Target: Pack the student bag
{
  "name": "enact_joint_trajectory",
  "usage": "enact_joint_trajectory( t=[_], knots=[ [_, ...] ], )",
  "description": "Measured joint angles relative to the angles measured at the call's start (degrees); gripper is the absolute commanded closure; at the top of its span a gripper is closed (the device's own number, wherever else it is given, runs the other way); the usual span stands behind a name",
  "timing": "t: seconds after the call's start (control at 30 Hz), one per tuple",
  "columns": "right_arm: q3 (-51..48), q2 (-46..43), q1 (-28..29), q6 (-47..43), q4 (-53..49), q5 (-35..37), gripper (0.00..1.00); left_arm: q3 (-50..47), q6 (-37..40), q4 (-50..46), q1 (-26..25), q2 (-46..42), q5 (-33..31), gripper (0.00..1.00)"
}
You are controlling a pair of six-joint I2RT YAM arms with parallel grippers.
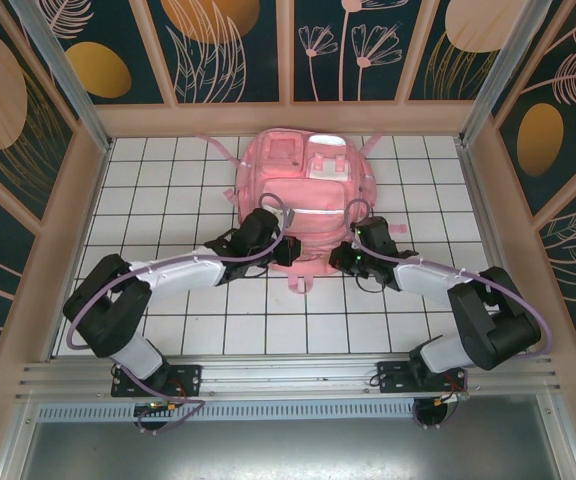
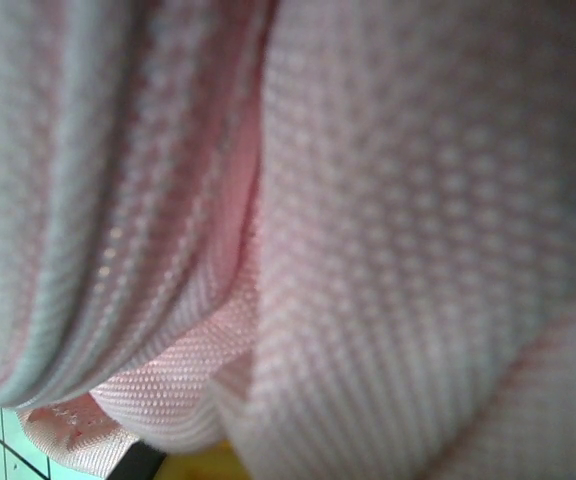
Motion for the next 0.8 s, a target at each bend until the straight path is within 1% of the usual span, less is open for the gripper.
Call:
enact_joint_trajectory(
  t=[0.07,0.1,0.17,0.23,0.3,0.37,0.47,0.6,0.7,0.8],
  knots=[
    [0.28,0.0,-0.09,-0.17,-0.55,-0.13,1.0,-0.35,0.46,-0.09,0.0,-0.31,-0.15,1.0],
    [0.42,0.0,-0.11,-0.39,-0.76,-0.31,1.0,-0.37,0.61,-0.37,0.0,-0.17,0.11,0.98],
    [0.72,0.0,-0.09,-0.72,-1.33,-0.52,1.0,-0.31,0.85,-0.59,0.0,0.52,0.92,0.85],
    [0.79,-0.24,-0.11,-1.03,-1.68,-0.74,0.99,-0.13,0.98,-0.61,0.0,2.03,2.12,0.79],
    [0.76,-1.55,-0.11,-0.94,-2.29,-1.11,0.84,-0.15,0.92,-0.76,0.0,3.65,3.58,0.77],
    [0.72,-4.2,-0.11,-0.74,-3.76,-1.75,0.72,-0.33,0.79,-0.59,-0.02,4.5,5.01,0.77],
    [0.72,-8.96,-0.15,-0.85,-6.16,-1.97,0.65,-1.14,0.44,0.87,-0.52,4.9,7.28,0.78],
    [1.46,-11.89,-0.44,-0.33,-9.4,-2.01,0.62,-1.44,0.37,3.15,-3.82,6.23,9.07,0.78],
    [1.68,-12.02,-0.46,0.52,-11.58,-2.12,0.65,-1.66,-0.17,5.79,-5.86,7.48,9.68,0.77],
    [1.64,-13.29,-0.24,1.18,-13.64,-1.9,0.68,-2.67,-1.84,9.44,-6.25,7.72,11.32,0.77]
  ],
)
